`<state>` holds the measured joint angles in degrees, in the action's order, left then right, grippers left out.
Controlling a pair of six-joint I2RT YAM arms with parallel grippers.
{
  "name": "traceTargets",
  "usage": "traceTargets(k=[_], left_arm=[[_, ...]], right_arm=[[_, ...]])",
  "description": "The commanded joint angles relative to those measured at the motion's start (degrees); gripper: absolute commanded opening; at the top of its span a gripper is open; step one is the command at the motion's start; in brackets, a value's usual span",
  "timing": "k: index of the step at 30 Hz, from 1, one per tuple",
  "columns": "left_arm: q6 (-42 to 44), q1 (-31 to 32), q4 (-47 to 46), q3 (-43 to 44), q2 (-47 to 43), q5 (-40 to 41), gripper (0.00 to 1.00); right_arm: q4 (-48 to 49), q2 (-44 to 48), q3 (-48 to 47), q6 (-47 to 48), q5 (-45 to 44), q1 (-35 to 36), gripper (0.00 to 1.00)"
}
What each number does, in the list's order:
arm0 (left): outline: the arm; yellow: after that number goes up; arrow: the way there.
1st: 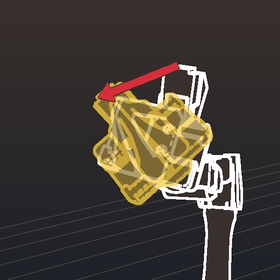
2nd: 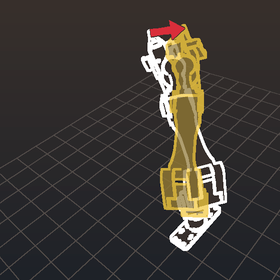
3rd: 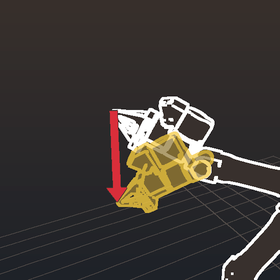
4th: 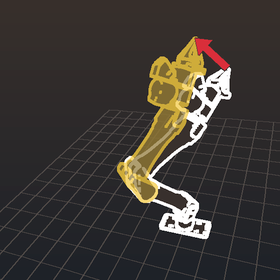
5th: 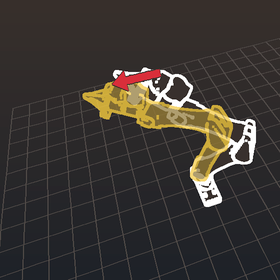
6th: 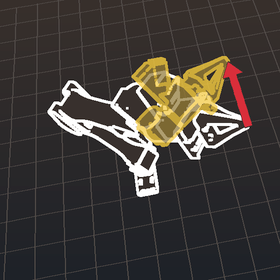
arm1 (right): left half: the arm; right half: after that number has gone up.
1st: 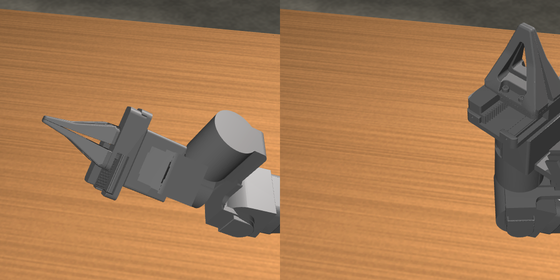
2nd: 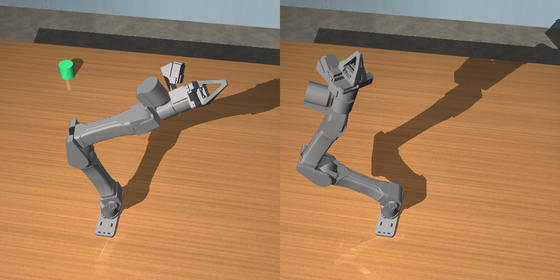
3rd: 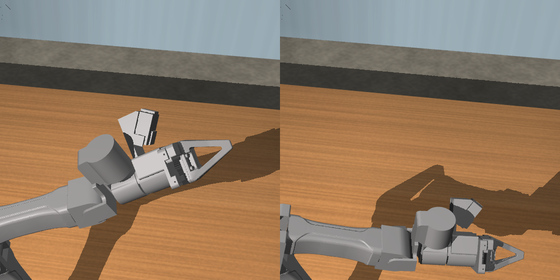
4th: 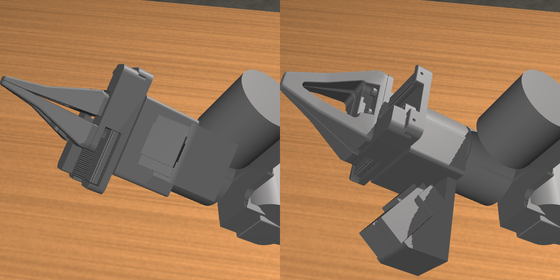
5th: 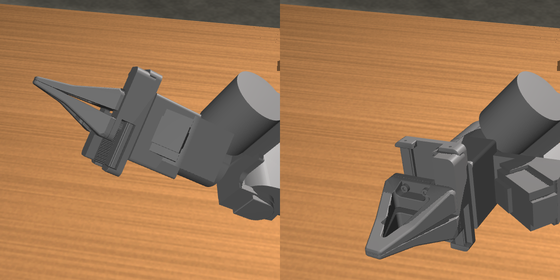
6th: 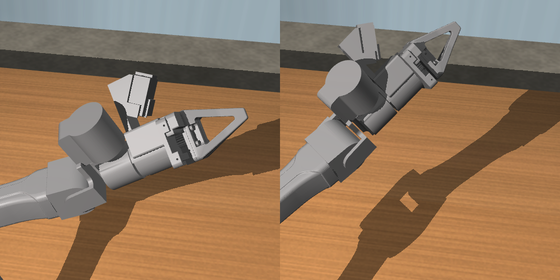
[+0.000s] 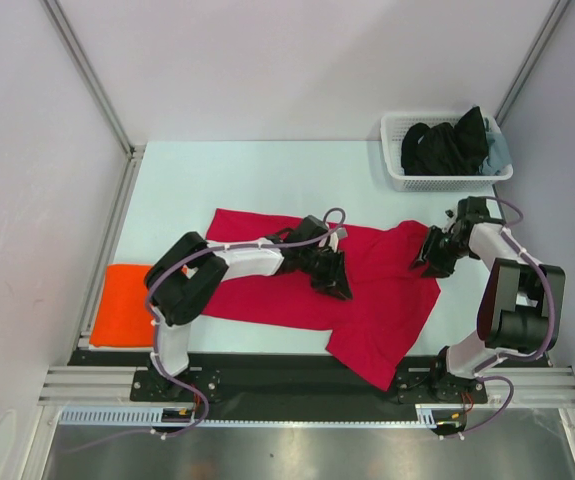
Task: Fold and stack the t-shirts
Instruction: Fold the tshirt
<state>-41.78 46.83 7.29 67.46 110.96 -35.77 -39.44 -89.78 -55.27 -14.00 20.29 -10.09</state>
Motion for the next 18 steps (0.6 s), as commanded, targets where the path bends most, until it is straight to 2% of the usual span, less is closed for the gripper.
traceTargets(k=[1, 5, 13, 18], left_arm=[[-5.8, 0.8, -8.7, 2.8, 0.7, 2.7, 0.34], [-7.8, 0.9, -7.6, 5.1, 3.2, 8.3, 0.39], [-9.7, 0.8, -3.0, 11.4, 9.5, 14.6, 0.36], [-8.6, 0.6, 1.6, 13.2, 9.9, 18.6, 0.36]], right_arm=[[2.3, 2.3, 0.9, 2.0, 2.6, -0.3, 0.47], [3.1, 1.7, 1.5, 1.7, 2.4, -0.3, 0.48], [3.9, 0.1, -0.1, 1.4, 1.5, 0.0, 0.48], [4.4, -1.3, -0.7, 1.9, 1.0, 1.4, 0.50]])
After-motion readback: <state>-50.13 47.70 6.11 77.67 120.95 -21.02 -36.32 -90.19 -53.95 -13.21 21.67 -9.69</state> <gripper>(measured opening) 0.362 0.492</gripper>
